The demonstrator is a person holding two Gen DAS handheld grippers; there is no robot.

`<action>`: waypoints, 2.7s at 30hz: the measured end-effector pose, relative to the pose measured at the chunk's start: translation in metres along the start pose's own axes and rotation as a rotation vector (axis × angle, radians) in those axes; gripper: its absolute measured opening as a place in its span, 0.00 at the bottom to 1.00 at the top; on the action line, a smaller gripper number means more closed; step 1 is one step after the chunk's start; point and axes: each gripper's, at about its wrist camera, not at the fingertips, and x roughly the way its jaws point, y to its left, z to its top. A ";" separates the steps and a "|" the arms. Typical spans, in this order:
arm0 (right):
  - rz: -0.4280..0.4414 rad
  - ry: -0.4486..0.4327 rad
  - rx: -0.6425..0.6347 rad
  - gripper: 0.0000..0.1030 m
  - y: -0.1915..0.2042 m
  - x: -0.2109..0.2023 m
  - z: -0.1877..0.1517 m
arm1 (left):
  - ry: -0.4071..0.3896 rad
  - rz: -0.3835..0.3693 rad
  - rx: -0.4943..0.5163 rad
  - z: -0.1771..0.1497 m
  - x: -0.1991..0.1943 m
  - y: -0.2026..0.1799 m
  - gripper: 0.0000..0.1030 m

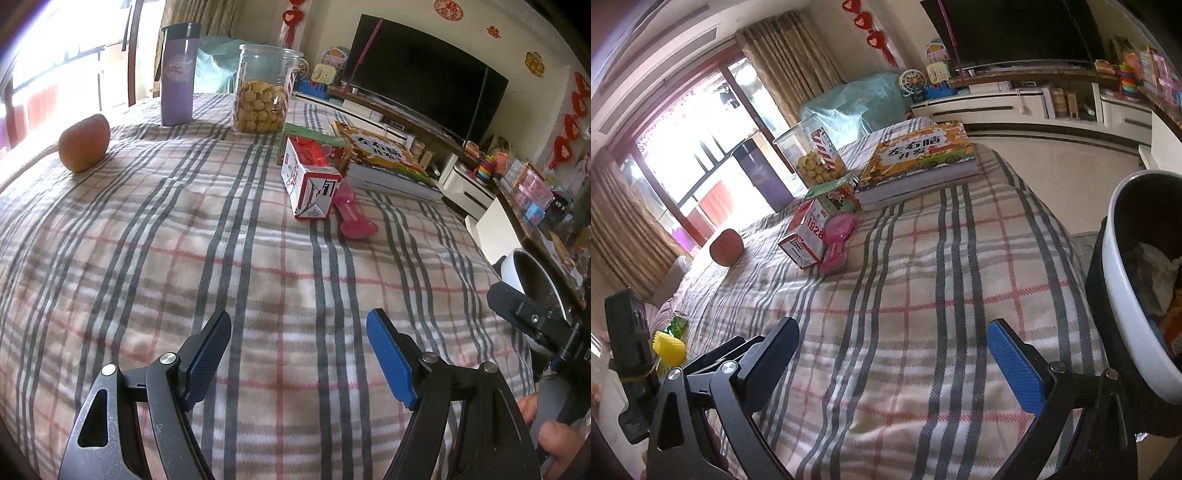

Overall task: Collect trash
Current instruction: 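Move both open tools back toward the red carton and pink toy on the bed, then grasp the red juice carton with the left tool while the right tool grasps the pink toy, then carry the red carton and pink toy over the trash bin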

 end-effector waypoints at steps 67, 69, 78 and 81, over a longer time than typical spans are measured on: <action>0.000 0.152 -0.201 0.20 0.047 0.060 0.004 | -0.073 0.038 0.022 -0.008 -0.016 0.034 0.61; -0.004 0.152 -0.190 0.21 0.043 0.055 -0.002 | -0.072 0.044 0.033 -0.004 -0.013 0.031 0.61; -0.050 0.145 -0.258 0.40 0.053 0.062 -0.003 | -0.061 0.048 0.055 0.009 0.005 0.029 0.31; -0.064 0.144 -0.269 0.35 0.053 0.060 -0.006 | -0.057 0.039 0.045 0.006 0.006 0.030 0.31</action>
